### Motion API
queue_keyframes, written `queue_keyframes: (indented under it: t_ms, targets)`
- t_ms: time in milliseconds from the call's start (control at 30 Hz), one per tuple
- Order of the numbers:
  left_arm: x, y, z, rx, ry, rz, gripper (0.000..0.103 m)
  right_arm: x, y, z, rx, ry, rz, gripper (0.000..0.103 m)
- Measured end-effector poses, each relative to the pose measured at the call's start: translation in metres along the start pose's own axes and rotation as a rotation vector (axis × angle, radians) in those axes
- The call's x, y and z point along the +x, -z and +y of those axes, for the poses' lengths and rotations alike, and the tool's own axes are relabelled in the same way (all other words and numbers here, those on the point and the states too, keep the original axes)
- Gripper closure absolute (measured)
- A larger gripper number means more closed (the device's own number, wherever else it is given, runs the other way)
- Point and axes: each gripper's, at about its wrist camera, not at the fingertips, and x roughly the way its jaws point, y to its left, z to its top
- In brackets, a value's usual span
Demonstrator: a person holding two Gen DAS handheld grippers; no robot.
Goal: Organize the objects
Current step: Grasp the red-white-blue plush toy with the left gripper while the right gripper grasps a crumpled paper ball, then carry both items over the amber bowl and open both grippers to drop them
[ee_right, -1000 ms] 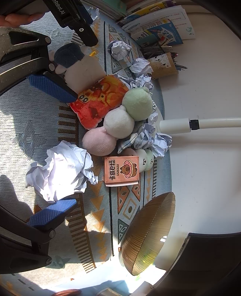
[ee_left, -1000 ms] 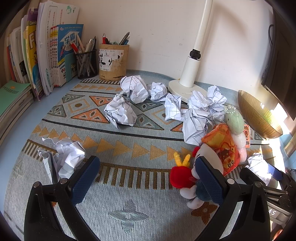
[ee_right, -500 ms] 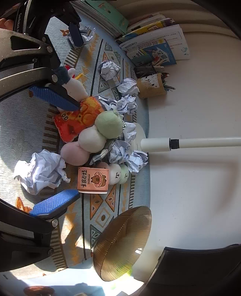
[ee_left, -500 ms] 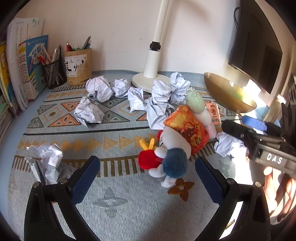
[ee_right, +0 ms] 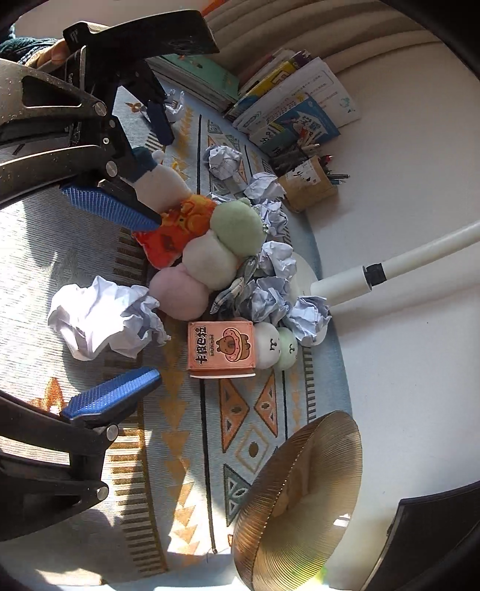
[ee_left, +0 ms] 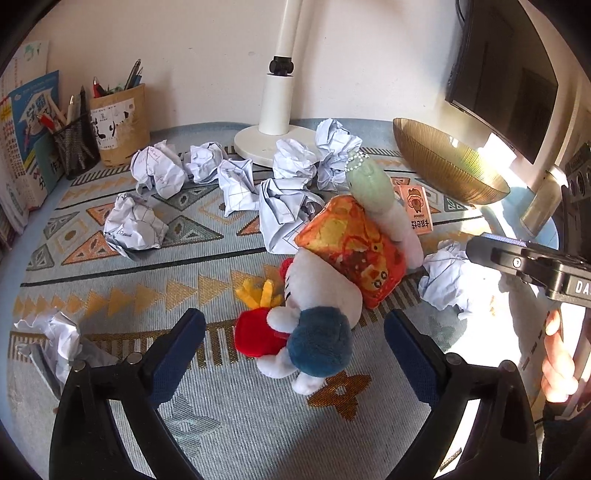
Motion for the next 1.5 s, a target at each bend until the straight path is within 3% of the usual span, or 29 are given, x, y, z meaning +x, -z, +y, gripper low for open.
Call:
queue_keyframes:
  t_ms: [167, 200, 233, 267, 333, 367, 400, 600, 800, 867, 933, 1000, 1133, 1200, 1267, 1333, 1500]
  targets:
    - [0.017, 0.004, 0.0, -0.007, 0.023, 0.068, 0.034, 0.012, 0.018, 0.011, -0.036, 0.055, 0.042, 0.025]
    - [0.018, 0.005, -0.001, -0.009, 0.019, 0.073, 0.036, 0.014, 0.018, 0.013, -0.045, 0.085, 0.044, 0.03]
    - [0.017, 0.006, -0.001, -0.013, 0.023, 0.071, 0.039, 0.017, 0.019, 0.016, -0.062, 0.124, 0.053, 0.047]
    - [0.015, 0.007, -0.001, -0.016, 0.024, 0.067, 0.043, 0.02, 0.019, 0.017, -0.078, 0.145, 0.065, 0.057]
    - [0.006, 0.009, -0.004, -0.005, 0.019, 0.05, 0.047, 0.015, 0.02, 0.014, -0.071, 0.132, 0.058, 0.059]
    - [0.001, 0.009, -0.006, 0.004, 0.028, 0.039, 0.056, 0.01, 0.02, 0.011, -0.064, 0.123, 0.044, 0.06]
    - [-0.005, 0.009, -0.009, 0.009, 0.034, 0.03, 0.058, 0.004, 0.02, 0.008, -0.058, 0.119, 0.028, 0.061]
    - [-0.041, -0.011, -0.032, 0.044, 0.048, -0.061, 0.059, -0.061, 0.003, -0.014, -0.018, 0.154, -0.134, 0.061]
    - [-0.055, -0.091, -0.1, 0.143, 0.129, -0.202, 0.059, -0.122, -0.048, -0.06, 0.065, 0.293, -0.33, 0.06]
    - [-0.041, -0.122, -0.126, 0.158, 0.171, -0.229, 0.059, -0.127, -0.067, -0.081, 0.135, 0.334, -0.366, 0.06]
    - [-0.014, -0.152, -0.15, 0.146, 0.227, -0.204, 0.059, -0.124, -0.083, -0.106, 0.22, 0.366, -0.374, 0.06]
    - [0.019, -0.173, -0.172, 0.142, 0.237, -0.176, 0.059, -0.113, -0.097, -0.127, 0.27, 0.375, -0.352, 0.06]
    - [0.076, -0.193, -0.193, 0.103, 0.272, -0.104, 0.059, -0.091, -0.113, -0.153, 0.286, 0.403, -0.318, 0.059]
    - [0.091, -0.196, -0.202, 0.115, 0.244, -0.106, 0.053, -0.082, -0.118, -0.158, 0.273, 0.42, -0.31, 0.059]
    - [0.103, -0.198, -0.206, 0.119, 0.213, -0.113, 0.031, -0.075, -0.122, -0.162, 0.255, 0.415, -0.301, 0.049]
    - [0.107, -0.198, -0.203, 0.11, 0.215, -0.118, 0.021, -0.071, -0.123, -0.163, 0.235, 0.431, -0.31, 0.035]
    - [0.094, -0.193, -0.188, 0.117, 0.22, -0.12, 0.018, -0.068, -0.127, -0.161, 0.136, 0.512, -0.405, 0.014]
